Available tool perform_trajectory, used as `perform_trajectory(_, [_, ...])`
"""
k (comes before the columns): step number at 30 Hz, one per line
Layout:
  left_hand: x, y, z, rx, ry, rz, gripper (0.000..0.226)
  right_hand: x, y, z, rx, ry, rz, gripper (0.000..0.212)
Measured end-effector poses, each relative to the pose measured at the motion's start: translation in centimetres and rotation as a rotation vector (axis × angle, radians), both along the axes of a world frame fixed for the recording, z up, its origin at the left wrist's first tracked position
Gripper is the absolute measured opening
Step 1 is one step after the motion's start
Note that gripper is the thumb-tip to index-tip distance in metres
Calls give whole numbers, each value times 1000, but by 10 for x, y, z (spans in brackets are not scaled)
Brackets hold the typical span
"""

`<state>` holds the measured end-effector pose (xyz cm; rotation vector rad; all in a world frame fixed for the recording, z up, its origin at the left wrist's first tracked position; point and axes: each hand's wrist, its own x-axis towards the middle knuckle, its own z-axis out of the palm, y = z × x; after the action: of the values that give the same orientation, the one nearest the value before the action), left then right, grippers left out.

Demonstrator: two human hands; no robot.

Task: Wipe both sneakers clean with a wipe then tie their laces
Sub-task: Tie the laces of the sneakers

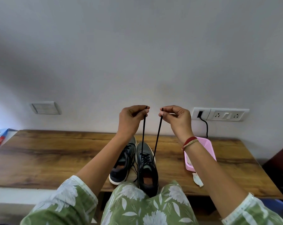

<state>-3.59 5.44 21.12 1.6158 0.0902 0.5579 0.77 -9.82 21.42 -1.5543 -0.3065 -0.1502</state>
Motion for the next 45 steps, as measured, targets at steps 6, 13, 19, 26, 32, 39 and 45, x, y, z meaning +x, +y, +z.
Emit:
perform_trajectory(6, [0,0,3,24,4,-9,14,0,1,0,-2,-9,-8,14])
perform_trajectory(13, [0,-1,4,44,23,-39,14,-1,3,-1,111,66,-17,21])
perform_trajectory(19, [1,-3,7,83,63,-176,8,-2,1,1,213,276,164,12])
perform_trajectory(26, [6,-9,-1,-8,83,-213,5,3,-6,-1,91,250,298,8])
perform_trajectory(32, [11,-9,-3,-72,98,-138,29,10,-9,-2,132,306,438,12])
perform_trajectory(39, [15,-8,-7,230,28,-25,35,4,1,-7,203,303,310,8])
perform_trajectory(45, [18,3,-13,182,197,-321,17,2,8,-14,247,325,332,10])
